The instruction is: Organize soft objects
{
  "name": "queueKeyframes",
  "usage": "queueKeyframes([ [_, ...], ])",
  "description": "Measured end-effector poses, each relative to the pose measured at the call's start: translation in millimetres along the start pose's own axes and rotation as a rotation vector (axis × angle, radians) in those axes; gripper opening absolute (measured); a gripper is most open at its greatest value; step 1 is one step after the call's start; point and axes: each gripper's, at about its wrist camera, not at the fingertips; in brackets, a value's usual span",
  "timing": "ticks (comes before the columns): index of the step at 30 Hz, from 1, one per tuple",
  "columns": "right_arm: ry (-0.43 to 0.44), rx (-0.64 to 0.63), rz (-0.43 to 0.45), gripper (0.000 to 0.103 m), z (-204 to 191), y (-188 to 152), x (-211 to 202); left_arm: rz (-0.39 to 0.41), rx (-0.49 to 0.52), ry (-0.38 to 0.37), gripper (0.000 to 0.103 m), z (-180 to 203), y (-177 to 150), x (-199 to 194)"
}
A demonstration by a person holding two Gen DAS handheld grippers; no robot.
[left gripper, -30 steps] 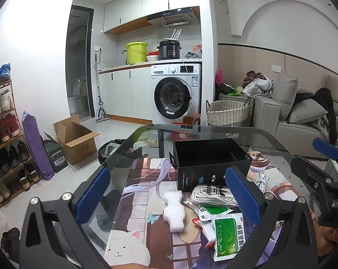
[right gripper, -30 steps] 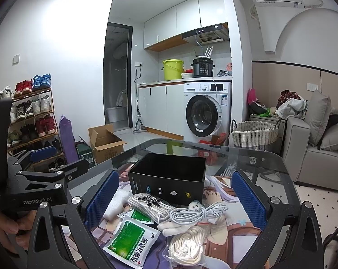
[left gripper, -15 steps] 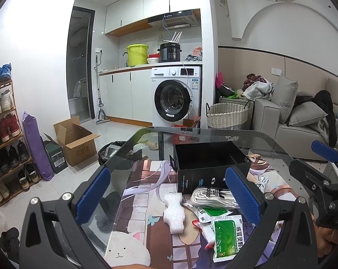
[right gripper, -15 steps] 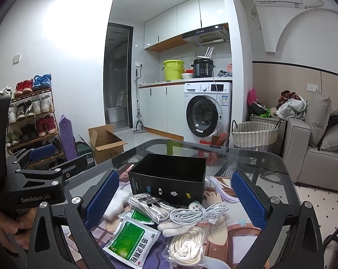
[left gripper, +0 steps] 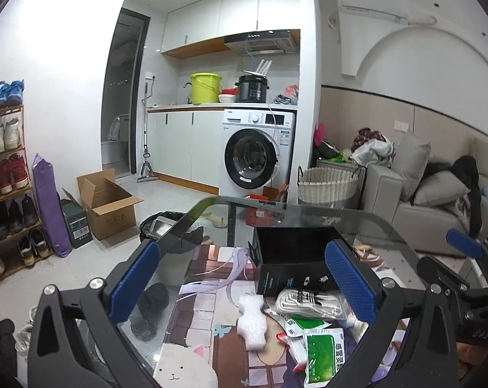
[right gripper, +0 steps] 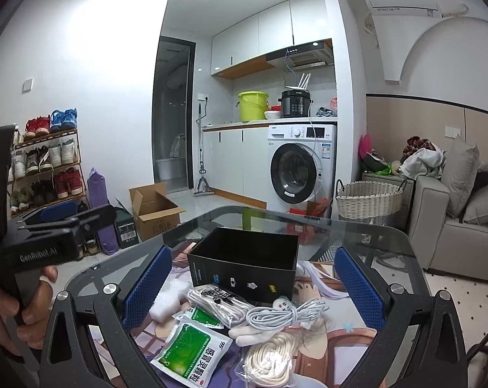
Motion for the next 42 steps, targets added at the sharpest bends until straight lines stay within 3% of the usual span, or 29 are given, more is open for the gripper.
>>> queueKeyframes([
  [3, -0.005, 0.003, -0.001, 0.102, 0.3, -0.2, 0.5, -0.005, -0.019, -0.021, 0.103, -2.7, 0.6, 0.5],
  [12, -0.023, 0.004, 0.021, 0.102, 5.4, 9.0, -1.8, -0.004, 0.049, -0.041, 0.103, 9.3, -1.4, 0.8],
  [18, -0.051, -0.02, -0.007, 0.102, 10.7, 14.8, 6.6, -0.066, 0.092, -0.051, 0.103, 14.5, -3.9, 12.5],
  [22, -0.047, -0.042, -0.128, 0.102, 13.9, 8.7, 27.2, -0.183, 0.081, -0.095, 0.103, 14.8, -10.0, 31.4],
  [27, -0.045, -0.036, -0.275, 0.102, 21.1, -12.5, 49.8, -0.326, 0.056, -0.077, 0.101, 6.4, -28.8, 57.2],
  [31, -0.043, -0.007, -0.411, 0.097, 30.3, -41.4, 70.8, -0.449, 0.079, -0.075, 0.086, 7.3, -51.7, 79.4],
  [34, -0.044, 0.004, -0.495, 0.094, 33.9, -62.1, 81.5, -0.552, 0.079, -0.067, 0.083, 7.3, -73.3, 97.1],
  [38, -0.036, 0.022, -0.593, 0.094, 35.8, -87.2, 89.3, -0.64, 0.08, -0.064, 0.082, 10.6, -93.5, 111.4],
  [42, -0.02, -0.001, -0.645, 0.093, 31.2, -104.7, 92.1, -0.672, 0.139, -0.045, 0.079, 17.9, -104.6, 125.3],
])
Point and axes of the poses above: each gripper's, at about its wrist camera, not at the fingertips, and x roughly the way its jaws point, z to its right, y to its top, and after that the axes turned 14 degrees about z, right-handed
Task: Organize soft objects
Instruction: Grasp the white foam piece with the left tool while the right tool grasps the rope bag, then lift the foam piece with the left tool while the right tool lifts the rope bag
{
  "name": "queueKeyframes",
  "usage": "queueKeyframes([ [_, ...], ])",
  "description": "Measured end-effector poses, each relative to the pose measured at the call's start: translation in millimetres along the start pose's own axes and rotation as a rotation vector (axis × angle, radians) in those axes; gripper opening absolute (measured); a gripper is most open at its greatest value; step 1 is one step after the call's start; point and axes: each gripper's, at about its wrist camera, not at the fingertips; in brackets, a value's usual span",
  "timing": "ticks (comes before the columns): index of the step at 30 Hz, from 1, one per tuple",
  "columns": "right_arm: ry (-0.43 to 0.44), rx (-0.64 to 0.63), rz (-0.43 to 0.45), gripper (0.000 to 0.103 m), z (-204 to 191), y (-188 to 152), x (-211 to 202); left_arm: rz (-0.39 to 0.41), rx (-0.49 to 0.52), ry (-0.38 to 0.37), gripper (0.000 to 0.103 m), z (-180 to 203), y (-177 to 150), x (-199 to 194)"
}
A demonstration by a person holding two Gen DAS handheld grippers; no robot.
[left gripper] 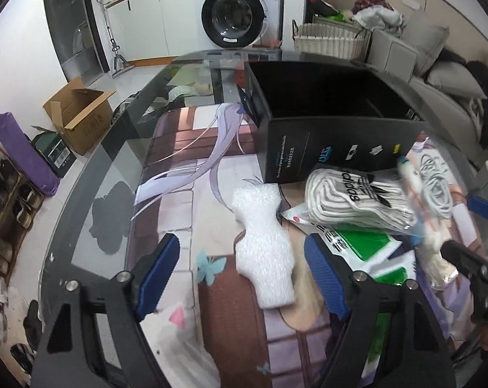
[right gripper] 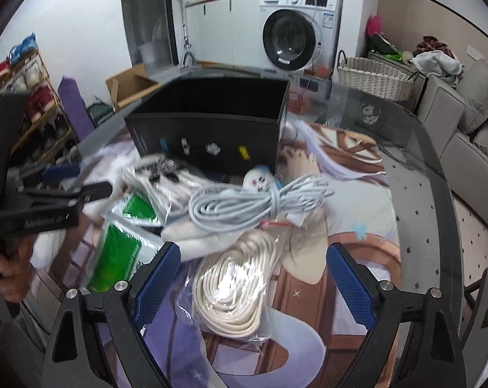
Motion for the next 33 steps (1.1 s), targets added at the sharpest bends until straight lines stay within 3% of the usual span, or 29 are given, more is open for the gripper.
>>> queueKeyframes([
  [4, 0.013, -0.015, -0.039, 0.088, -4.8, -6.0, 7.5, -0.037, -0.005, 0.003, 0.075, 1.7, 0.9, 11.4],
  [7, 0.034, -0.028, -0.073, 0.073, -7.9, -10.5, 14.6, -0.071, -0.017, -0.036, 0.048, 1.0, -2.0, 16.6],
  [9, 0.061, -0.023, -0.103, 0.06, -8.3, -14.4, 19.9, -0.074, -0.02, -0.042, 0.037, 1.1, -4.0, 16.1],
  [14, 0.097, -0.033, -0.104, 0.042, -10.7, -19.9, 14.5, -0.093, -0.035, -0.089, 0.036, -1.2, -13.3, 0.9],
  [23, 0.157, -0.06, -0.126, 0.038, -14.6, -40.2, -15.0, -0.112, 0.011, -0.133, 0.036, 1.7, -43.9, -34.3],
  [33, 0.155, -0.053, -0.11, 0.036, -14.8, -40.0, -17.4, -0.109, 0.03, -0.131, 0.037, 6.7, -42.2, -31.2],
])
Point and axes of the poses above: each gripper's, at about its wrist camera, not at the fingertips, and x roughly the way its jaws point, z to its right, y to its top, and after that the axes turned 14 degrees about z, right-handed
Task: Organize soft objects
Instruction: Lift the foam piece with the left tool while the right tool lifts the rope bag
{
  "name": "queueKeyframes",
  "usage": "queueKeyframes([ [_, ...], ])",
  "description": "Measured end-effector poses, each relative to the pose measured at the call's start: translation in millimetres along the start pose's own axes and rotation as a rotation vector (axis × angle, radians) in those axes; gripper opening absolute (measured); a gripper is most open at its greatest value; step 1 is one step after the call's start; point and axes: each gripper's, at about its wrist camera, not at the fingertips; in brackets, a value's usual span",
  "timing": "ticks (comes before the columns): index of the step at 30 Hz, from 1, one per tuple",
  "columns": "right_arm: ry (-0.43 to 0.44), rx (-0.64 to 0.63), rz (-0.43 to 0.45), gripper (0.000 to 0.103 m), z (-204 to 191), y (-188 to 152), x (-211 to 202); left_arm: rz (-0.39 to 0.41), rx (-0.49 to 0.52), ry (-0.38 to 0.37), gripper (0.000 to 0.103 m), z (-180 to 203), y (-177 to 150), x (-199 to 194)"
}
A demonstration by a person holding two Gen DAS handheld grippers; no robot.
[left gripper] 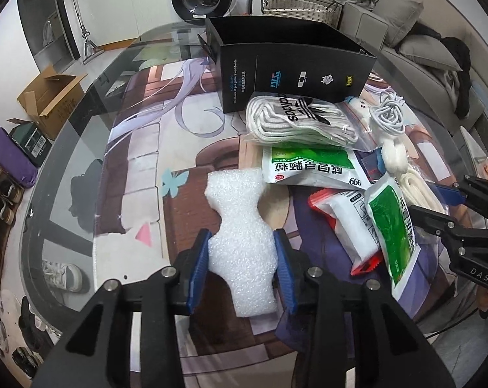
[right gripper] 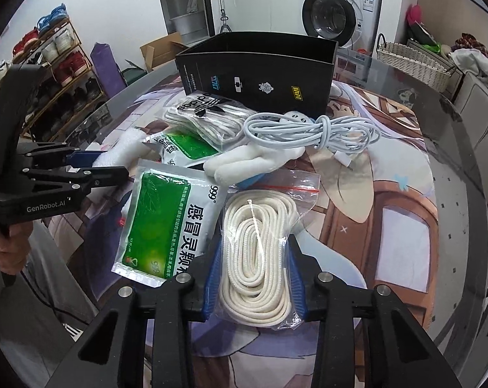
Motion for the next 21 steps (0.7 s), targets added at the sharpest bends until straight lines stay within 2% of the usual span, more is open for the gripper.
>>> queueKeyframes([
  [6, 0.006, 0.016, 0.044, 0.033, 0.0, 4.6, -10.0, 0.062, -0.013, 0.009, 0.036, -3.5, 4.9, -11.2],
  [9, 0.0, 0.004, 0.109, 0.033, -4.7, 9.9, -21.3, 0.109, -0.016, -0.001, 0.036, -1.5, 9.6, -21.2],
  [15, -0.001, -0.066, 0.317, 0.032, -17.9, 24.9, -55.4, 0.243, 0.022, 0.011, 0.036, 6.0, 18.1, -44.8],
  [21, -0.006, -0.109, 0.572, 0.032, -28.9, 30.4, -97.0, 0.48, 0.082, 0.045, 0.036, 14.9, 23.6, -87.9],
])
Point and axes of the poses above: each gripper's, at about its wrist camera, not at the fingertips, and x roughly the way its jaws point, z to its right, y to its top, and after that the axes turned 14 degrees about z, right-handed
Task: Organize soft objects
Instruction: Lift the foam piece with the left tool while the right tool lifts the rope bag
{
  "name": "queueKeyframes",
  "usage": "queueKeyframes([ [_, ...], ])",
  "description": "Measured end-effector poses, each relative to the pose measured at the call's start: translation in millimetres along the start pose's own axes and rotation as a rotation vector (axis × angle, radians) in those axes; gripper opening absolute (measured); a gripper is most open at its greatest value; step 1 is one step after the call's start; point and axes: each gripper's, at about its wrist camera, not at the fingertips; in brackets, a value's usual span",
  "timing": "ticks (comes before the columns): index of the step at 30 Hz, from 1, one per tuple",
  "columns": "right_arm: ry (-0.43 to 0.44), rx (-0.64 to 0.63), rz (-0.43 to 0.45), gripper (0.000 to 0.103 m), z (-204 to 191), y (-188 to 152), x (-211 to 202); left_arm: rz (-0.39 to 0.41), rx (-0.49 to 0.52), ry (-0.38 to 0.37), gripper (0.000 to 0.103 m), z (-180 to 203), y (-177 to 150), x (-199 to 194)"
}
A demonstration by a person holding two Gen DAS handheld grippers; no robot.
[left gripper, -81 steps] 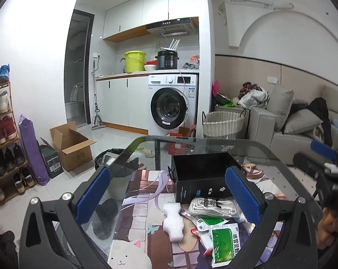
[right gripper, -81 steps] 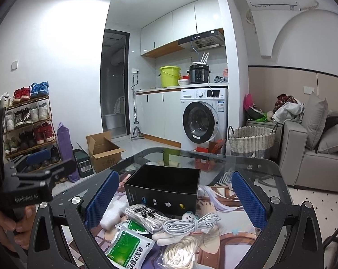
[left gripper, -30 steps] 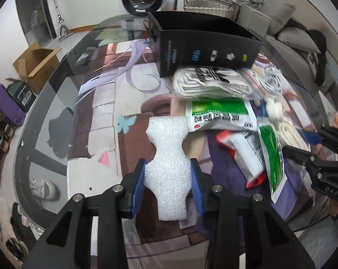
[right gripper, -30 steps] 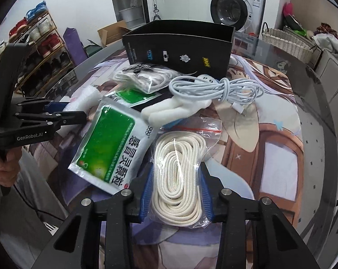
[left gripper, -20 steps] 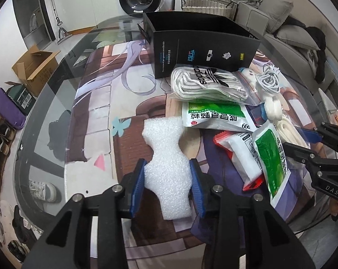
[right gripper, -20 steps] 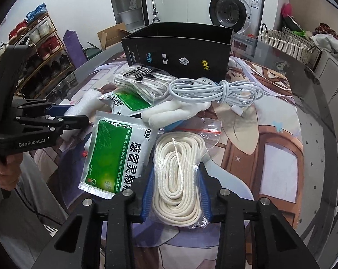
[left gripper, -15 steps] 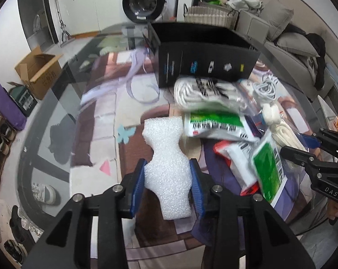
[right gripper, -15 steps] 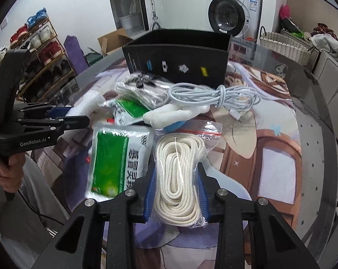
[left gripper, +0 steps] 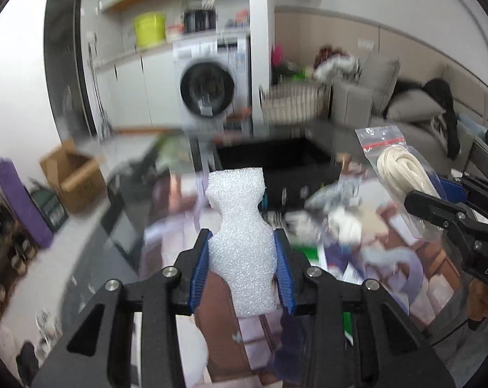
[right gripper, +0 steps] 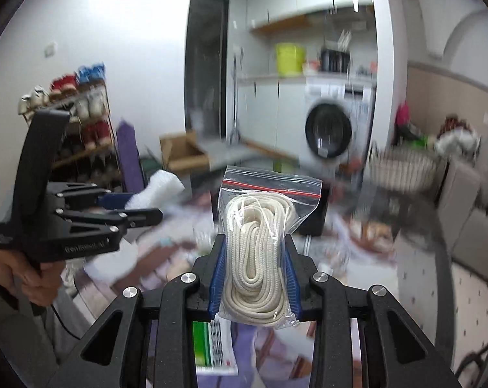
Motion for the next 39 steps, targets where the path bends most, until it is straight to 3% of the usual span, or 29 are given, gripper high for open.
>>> queueKeyframes([
  [4, 0.005, -0.012, 0.141, 0.032, -6.1, 9.5, -19.6, 0.172, 0.036, 0.014, 0.037, 3.3, 11.3, -29.6],
  [9, 0.059, -0.015, 0.292, 0.032, -15.5, 17.3, -46.8, 0.309, 0.021, 0.013, 0.037, -2.2, 19.8, -55.9],
  [15, 0.111, -0.03, 0.334, 0.032, -27.6, 19.9, -55.5, 0.292, 0.01, -0.011, 0.037, -8.7, 18.8, -55.1],
  [23, 0.068, 0.021, 0.293, 0.033, -17.0, 29.0, -41.3, 0.307, 0.0, -0.005, 0.037, -6.3, 24.9, -52.4],
  [29, 0.047, 0.041, 0.271, 0.032, -1.1, 61.7, -9.1, 0.308, -0.041, -0.027, 0.037, -14.1, 56.7, -23.0],
  [39, 0.03, 0.083, 0.234, 0.032, 30.4, 127.2, 89.5, 0.283, -0.067, -0.026, 0.037, -23.5, 104.9, 57.5],
])
Point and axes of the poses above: each gripper's, at about its wrist camera, not at the fingertips, and x roughly the way its jaws point, z to its right, y to its top, and after that the axes turned 14 degrees about z, right-handed
